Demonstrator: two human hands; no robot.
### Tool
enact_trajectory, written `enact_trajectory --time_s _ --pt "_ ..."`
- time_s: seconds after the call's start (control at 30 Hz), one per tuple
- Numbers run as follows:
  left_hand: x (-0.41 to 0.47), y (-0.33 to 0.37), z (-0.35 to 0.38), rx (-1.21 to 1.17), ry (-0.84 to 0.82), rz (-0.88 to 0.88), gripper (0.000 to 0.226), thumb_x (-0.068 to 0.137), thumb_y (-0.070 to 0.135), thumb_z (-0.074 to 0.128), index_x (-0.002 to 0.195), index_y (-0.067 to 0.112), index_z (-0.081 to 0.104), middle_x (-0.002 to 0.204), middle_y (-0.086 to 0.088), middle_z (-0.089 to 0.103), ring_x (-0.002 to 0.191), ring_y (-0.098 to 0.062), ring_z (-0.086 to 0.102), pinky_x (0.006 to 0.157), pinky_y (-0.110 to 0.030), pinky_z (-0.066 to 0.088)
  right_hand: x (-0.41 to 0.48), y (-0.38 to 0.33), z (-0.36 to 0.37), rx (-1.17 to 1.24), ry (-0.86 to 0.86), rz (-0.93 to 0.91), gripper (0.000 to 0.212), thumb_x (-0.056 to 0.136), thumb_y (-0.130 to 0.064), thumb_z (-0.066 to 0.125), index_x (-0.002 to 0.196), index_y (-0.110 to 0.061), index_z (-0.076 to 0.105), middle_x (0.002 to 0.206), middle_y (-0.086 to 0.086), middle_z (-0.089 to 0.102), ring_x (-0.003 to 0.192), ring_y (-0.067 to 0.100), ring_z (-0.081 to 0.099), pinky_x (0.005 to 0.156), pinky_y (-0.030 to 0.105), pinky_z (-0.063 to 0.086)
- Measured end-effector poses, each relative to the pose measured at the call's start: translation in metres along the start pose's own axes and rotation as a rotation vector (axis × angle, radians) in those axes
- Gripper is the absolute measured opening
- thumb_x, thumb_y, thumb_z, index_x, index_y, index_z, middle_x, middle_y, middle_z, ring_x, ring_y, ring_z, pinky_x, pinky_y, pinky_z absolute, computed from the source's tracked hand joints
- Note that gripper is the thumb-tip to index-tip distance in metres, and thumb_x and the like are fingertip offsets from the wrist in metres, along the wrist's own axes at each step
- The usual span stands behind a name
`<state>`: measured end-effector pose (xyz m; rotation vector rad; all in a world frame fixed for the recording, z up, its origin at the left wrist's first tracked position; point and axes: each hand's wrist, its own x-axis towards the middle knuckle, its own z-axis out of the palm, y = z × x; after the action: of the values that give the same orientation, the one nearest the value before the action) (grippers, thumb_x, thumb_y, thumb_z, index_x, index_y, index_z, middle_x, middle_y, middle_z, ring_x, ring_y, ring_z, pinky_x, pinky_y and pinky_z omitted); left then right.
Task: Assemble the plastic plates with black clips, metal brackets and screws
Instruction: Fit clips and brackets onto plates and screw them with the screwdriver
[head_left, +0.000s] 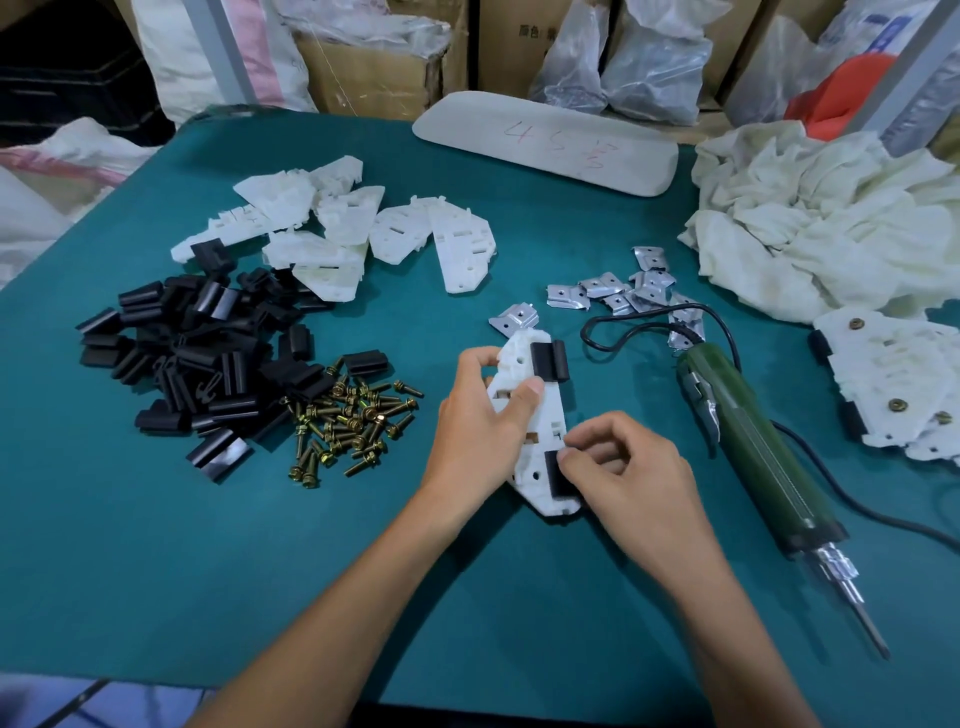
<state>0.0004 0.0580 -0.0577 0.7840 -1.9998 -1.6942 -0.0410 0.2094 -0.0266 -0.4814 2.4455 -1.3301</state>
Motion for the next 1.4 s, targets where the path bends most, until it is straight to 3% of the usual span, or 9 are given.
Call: enact_trajectory --time_s 0.1,0.23,0.4,0.63,0.77,0.9,1.07,1.23,1.4 --pt "-0.007 0.001 0.0 0.325 -0.067 0.088 0.031 0.092 0.059 0.054 0.111 0.035 0.052 0.087 0.015 0.068 0.084 -0.004 0.059 0.071 -0.03 0.044 0.004 0.005 -0.011 -0.046 -0.038 0.045 0.021 0.06 -0.044 0.065 0.079 -0.035 0.063 0.064 -0.016 0.065 0.053 0.003 0.054 0.061 0.029 0.046" --pt "0.017 0.013 -0.013 0.534 0.035 0.231 0.042 0.096 0.056 0.051 0.121 0.024 0.06 0.104 0.01 0.06 0.105 -0.013 0.045 0.088 -0.027 0.036 0.012 0.009 -0.023 -0.254 -0.074 -0.022 0.034 0.065 -0.067 0.06 0.078 -0.036 0.063 0.065 -0.018 0.065 0.06 0.003 0.056 0.059 0.029 0.043" --pt "0.078 0.031 -0.012 0.696 -0.013 0.205 0.049 0.095 0.038 0.064 0.136 0.015 0.051 0.123 -0.004 0.064 0.123 -0.028 0.046 0.1 -0.04 0.041 0.054 0.008 -0.022 -0.077 0.168 -0.111 0.027 0.09 -0.041 0.069 0.072 -0.022 0.063 0.071 -0.014 0.066 0.068 0.002 0.057 0.067 0.026 0.043" --pt "0.125 0.058 0.014 1.102 -0.122 0.251 0.04 0.086 0.027 0.067 0.115 0.009 0.047 0.079 -0.004 0.055 0.089 -0.033 0.058 0.072 -0.035 0.034 0.069 0.027 -0.007 -0.008 0.194 -0.164 0.024 0.093 -0.037 0.068 0.074 -0.024 0.064 0.076 -0.019 0.068 0.068 0.0 0.059 0.063 0.012 0.04" --pt "0.135 0.066 0.018 1.099 -0.191 0.209 0.052 0.074 0.032 0.072 0.114 0.01 0.048 0.08 -0.004 0.057 0.09 -0.031 0.059 0.066 -0.035 0.04 0.07 0.03 -0.008 0.003 0.208 -0.167 0.025 0.093 -0.039 0.067 0.073 -0.025 0.063 0.075 -0.019 0.067 0.069 0.0 0.059 0.062 0.011 0.041" --pt "0.125 0.054 0.002 0.88 -0.099 0.401 0.058 0.076 0.037 0.066 0.131 0.02 0.057 0.089 0.005 0.067 0.104 -0.025 0.055 0.08 -0.03 0.044 0.07 0.031 -0.008 0.0 0.2 -0.177 0.024 0.094 -0.038 0.067 0.073 -0.027 0.062 0.072 -0.022 0.065 0.067 -0.001 0.058 0.062 0.009 0.041" --pt "0.094 0.027 -0.037 0.706 -0.104 0.493 0.056 0.076 0.041 0.063 0.131 0.029 0.057 0.092 0.008 0.06 0.097 -0.019 0.049 0.086 -0.031 0.042 0.07 0.031 -0.008 -0.012 0.191 -0.193 0.024 0.094 -0.039 0.067 0.074 -0.027 0.063 0.075 -0.023 0.066 0.069 -0.002 0.059 0.062 0.008 0.04" --pt "0.079 0.018 -0.079 0.889 -0.182 0.405 0.06 0.074 0.048 0.063 0.13 0.03 0.054 0.093 0.014 0.059 0.1 -0.017 0.049 0.082 -0.033 0.039 0.071 0.029 -0.008 -0.031 0.184 -0.173 0.024 0.094 -0.041 0.066 0.074 -0.027 0.063 0.076 -0.025 0.065 0.069 -0.003 0.058 0.06 0.01 0.038" --pt "0.089 0.027 -0.095 1.106 -0.275 0.318 0.078 0.072 0.052 0.074 0.14 0.027 0.045 0.129 0.009 0.056 0.121 -0.019 0.041 0.101 -0.04 0.039 0.073 0.027 -0.007 -0.025 0.187 -0.154 0.025 0.093 -0.041 0.066 0.074 -0.026 0.063 0.076 -0.025 0.065 0.07 -0.003 0.058 0.064 0.021 0.039"
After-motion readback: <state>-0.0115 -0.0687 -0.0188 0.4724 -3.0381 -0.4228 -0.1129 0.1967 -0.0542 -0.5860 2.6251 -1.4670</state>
